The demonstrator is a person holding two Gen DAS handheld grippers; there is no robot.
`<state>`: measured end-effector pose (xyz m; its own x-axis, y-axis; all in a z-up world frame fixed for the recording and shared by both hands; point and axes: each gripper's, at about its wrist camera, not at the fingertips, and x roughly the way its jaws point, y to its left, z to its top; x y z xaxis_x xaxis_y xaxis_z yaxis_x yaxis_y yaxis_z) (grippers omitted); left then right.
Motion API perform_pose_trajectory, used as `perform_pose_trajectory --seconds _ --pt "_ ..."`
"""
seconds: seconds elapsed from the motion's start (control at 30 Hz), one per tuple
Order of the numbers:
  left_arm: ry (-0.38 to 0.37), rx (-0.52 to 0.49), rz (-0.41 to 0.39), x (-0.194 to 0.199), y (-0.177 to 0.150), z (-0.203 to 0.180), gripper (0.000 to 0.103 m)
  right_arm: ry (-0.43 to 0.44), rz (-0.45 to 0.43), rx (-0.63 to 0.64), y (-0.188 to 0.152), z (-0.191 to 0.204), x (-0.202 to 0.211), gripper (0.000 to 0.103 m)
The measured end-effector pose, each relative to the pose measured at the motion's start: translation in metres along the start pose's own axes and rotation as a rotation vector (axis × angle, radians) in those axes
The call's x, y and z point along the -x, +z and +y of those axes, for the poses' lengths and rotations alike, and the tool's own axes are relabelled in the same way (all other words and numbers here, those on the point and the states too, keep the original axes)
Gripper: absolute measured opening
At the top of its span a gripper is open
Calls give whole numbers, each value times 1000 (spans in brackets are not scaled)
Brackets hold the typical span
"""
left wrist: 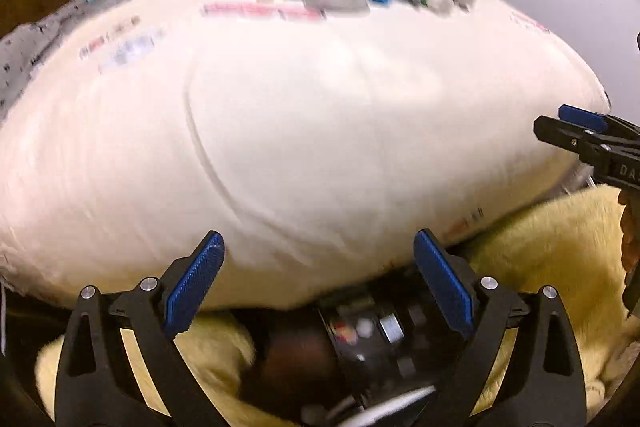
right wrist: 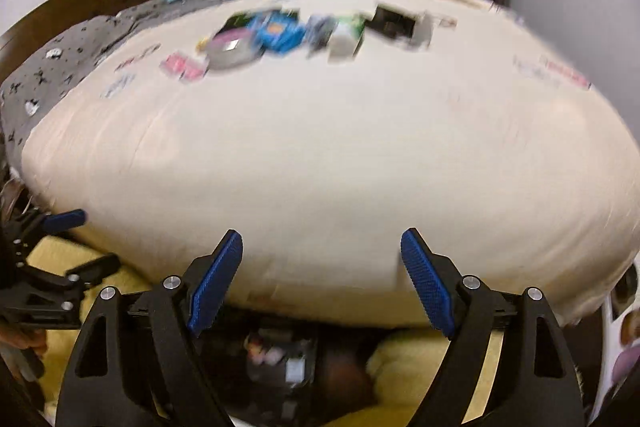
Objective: Collect trash
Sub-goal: 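Grasp the pink tin with left tool while right tool grasps the green daisy tube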
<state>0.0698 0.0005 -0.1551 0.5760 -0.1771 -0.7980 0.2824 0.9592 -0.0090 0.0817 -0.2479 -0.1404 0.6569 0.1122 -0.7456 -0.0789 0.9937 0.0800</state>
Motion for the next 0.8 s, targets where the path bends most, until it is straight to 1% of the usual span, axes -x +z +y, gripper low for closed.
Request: perform_pose_trajectory --seconds 0.03,0.1,0.23,0.3,0.37,0.5,0.57,0.6,0.7,0.8 --pt "14 2 -19 2 9 2 90 -10 -22 -6 12 -6 -4 82" --pt "16 11 -52 2 22 5 90 -30 -54 -16 29 -10 -14 82" --pt "24 23 -105 -2 59 4 90 -26 -94 -46 57 -9 -37 82" --pt "28 14 -109 -10 73 0 90 -40 -102 -48 68 -10 -48 76" --pt "31 10 -117 -20 86 -4 89 -35 -100 -52 79 -9 -60 67" --pt "18 11 -126 -37 109 -9 87 2 -82 -70 97 -9 -76 63" --pt "10 19 -127 -45 121 -12 85 7 -77 -68 102 -8 -81 61" --pt "5 22 -126 -49 125 -12 84 7 -75 -66 105 -8 -83 61" --pt "-9 33 -120 -61 140 -15 83 -31 -57 -51 113 -10 -93 55" --pt "-13 39 -117 -72 154 -17 81 -25 -55 -66 118 -17 -97 55"
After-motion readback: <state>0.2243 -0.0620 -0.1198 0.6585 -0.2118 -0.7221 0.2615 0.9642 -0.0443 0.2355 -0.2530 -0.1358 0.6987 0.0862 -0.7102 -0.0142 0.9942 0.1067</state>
